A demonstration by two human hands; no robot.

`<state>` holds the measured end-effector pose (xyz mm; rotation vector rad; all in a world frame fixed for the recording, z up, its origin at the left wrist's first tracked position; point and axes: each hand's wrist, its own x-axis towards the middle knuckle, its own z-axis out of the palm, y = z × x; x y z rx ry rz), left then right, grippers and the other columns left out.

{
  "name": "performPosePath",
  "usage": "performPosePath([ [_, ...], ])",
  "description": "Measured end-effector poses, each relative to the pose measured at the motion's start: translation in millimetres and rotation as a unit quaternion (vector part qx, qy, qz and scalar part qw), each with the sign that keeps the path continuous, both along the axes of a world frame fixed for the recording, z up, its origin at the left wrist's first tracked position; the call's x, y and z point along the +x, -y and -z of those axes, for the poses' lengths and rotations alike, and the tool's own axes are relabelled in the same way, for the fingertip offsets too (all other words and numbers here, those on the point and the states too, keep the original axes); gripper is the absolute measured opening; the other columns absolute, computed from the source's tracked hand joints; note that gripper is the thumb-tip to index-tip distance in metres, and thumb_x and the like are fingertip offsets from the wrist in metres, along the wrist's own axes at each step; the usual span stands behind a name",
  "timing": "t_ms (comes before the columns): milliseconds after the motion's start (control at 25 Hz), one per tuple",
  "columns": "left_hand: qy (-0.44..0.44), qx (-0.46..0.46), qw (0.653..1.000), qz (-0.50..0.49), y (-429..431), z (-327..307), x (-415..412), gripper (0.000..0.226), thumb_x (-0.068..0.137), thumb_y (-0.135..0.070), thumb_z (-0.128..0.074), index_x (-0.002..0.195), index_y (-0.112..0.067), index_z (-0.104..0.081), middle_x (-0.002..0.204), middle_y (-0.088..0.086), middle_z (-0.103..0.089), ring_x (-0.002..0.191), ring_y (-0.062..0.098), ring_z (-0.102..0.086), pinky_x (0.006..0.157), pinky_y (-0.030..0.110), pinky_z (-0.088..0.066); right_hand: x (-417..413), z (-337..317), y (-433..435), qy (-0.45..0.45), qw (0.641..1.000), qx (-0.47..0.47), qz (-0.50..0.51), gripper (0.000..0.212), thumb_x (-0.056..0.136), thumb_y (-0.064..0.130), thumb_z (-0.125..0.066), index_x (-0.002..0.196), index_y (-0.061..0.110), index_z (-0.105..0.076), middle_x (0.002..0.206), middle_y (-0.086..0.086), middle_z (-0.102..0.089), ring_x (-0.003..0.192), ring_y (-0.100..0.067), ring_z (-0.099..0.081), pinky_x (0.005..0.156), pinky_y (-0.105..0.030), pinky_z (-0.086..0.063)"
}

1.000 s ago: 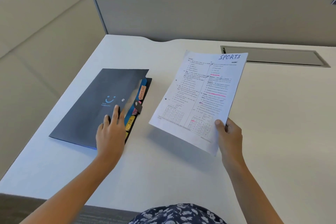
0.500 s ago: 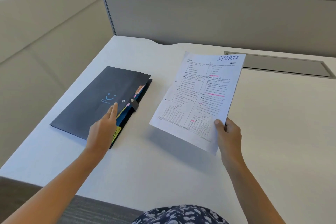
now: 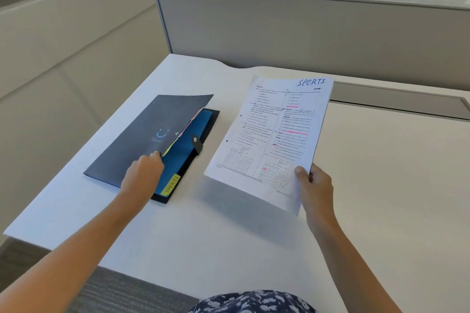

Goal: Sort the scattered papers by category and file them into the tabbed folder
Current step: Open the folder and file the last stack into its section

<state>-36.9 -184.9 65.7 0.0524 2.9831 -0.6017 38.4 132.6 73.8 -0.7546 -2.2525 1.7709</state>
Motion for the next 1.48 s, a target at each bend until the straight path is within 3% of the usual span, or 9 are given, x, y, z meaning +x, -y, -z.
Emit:
performPosePath([
  [120, 0.046, -0.063, 0.997, 0.03, -12, -17, -3, 0.041, 0.081, -0.01, -0.068, 0.117, -0.01, -0.05, 0.098, 0.001, -0.056, 0.065, 0.016, -0.043, 0.058, 0.023, -0.038, -5, -10, 8, -0.013, 1.0, 0.004, -0.025, 0.018, 0.096, 0.016, -0.047, 0.086, 0.009, -0.06, 0.082, 0.001, -0.064, 0.069, -0.014, -0.054, 0.057, -0.022, -0.037],
  [280, 0.053, -0.094, 0.993, 0.055, -27, -30, 3, 0.041, 0.081, -0.015, -0.069, 0.119, -0.011, -0.052, 0.11, -0.001, -0.057, 0.071, 0.015, -0.044, 0.064, 0.021, -0.04, -10, -27, 30, -0.023, 0.996, 0.072, -0.045, 0.028, 0.095, 0.014, -0.044, 0.067, 0.014, -0.048, 0.066, 0.003, -0.056, 0.056, -0.011, -0.045, 0.043, -0.013, -0.029],
  [440, 0.074, -0.087, 0.991, 0.063, -36, -33, 8, 0.054, 0.082, -0.025, -0.07, 0.128, -0.01, -0.047, 0.114, 0.0, -0.058, 0.092, 0.015, -0.06, 0.074, 0.021, -0.047, -12, -50, 56, -0.033, 0.988, 0.119, -0.095, 0.043, 0.092, 0.006, -0.04, 0.055, 0.024, -0.03, 0.052, 0.01, -0.033, 0.044, -0.008, -0.033, 0.04, -0.013, -0.032],
  [640, 0.084, -0.063, 0.992, 0.062, -44, -40, 9, 0.053, 0.085, -0.027, -0.067, 0.131, -0.012, -0.045, 0.118, 0.0, -0.056, 0.093, 0.015, -0.058, 0.08, 0.022, -0.048, -23, -63, 76, -0.05, 0.984, 0.127, -0.114, 0.033, 0.088, 0.004, -0.039, 0.057, 0.011, -0.028, 0.052, 0.003, -0.026, 0.048, -0.014, -0.023, 0.042, -0.023, -0.019],
  [800, 0.072, -0.027, 0.996, 0.043, -43, -38, 7, 0.05, 0.084, -0.022, -0.067, 0.127, -0.009, -0.046, 0.112, 0.002, -0.06, 0.094, 0.016, -0.062, 0.078, 0.024, -0.05, -20, -77, 80, -0.088, 0.981, 0.138, -0.105, 0.044, 0.092, 0.006, -0.04, 0.056, 0.026, -0.026, 0.05, 0.011, -0.026, 0.049, -0.009, -0.025, 0.041, -0.016, -0.031],
  [960, 0.063, -0.043, 0.996, 0.048, -39, -36, 6, 0.044, 0.084, -0.019, -0.067, 0.123, -0.012, -0.049, 0.106, 0.0, -0.059, 0.078, 0.016, -0.053, 0.075, 0.023, -0.049, -19, -69, 92, -0.084, 0.975, 0.163, -0.123, 0.03, 0.093, 0.006, -0.04, 0.066, 0.017, -0.044, 0.051, 0.012, -0.032, 0.04, -0.008, -0.036, 0.04, -0.015, -0.031],
  [1120, 0.062, -0.033, 0.997, 0.045, -37, -31, 7, 0.042, 0.082, -0.016, -0.068, 0.119, -0.012, -0.05, 0.104, 0.001, -0.058, 0.074, 0.016, -0.047, 0.071, 0.023, -0.047, -18, -71, 101, -0.101, 0.974, 0.172, -0.109, 0.025, 0.094, 0.009, -0.04, 0.099, 0.007, -0.064, 0.053, -0.002, -0.051, 0.043, -0.012, -0.039, 0.041, -0.018, -0.028],
  [1280, 0.063, 0.001, 0.997, 0.035, -36, -32, 7, 0.042, 0.081, -0.021, -0.069, 0.117, -0.011, -0.049, 0.108, 0.004, -0.058, 0.079, 0.017, -0.051, 0.067, 0.024, -0.044, -15, -90, 92, -0.172, 0.967, 0.172, -0.072, 0.02, 0.094, 0.007, -0.041, 0.081, 0.017, -0.053, 0.06, 0.016, -0.048, 0.056, -0.001, -0.052, 0.046, -0.008, -0.035],
  [1480, 0.067, -0.011, 0.997, 0.034, -32, -34, 9, 0.042, 0.079, -0.017, -0.069, 0.116, -0.011, -0.05, 0.106, 0.003, -0.057, 0.073, 0.018, -0.044, 0.07, 0.025, -0.048, -20, -72, 99, -0.068, 0.978, 0.17, -0.105, 0.032, 0.091, 0.005, -0.038, 0.061, 0.013, -0.038, 0.053, 0.006, -0.038, 0.047, -0.011, -0.032, 0.042, -0.016, -0.032],
])
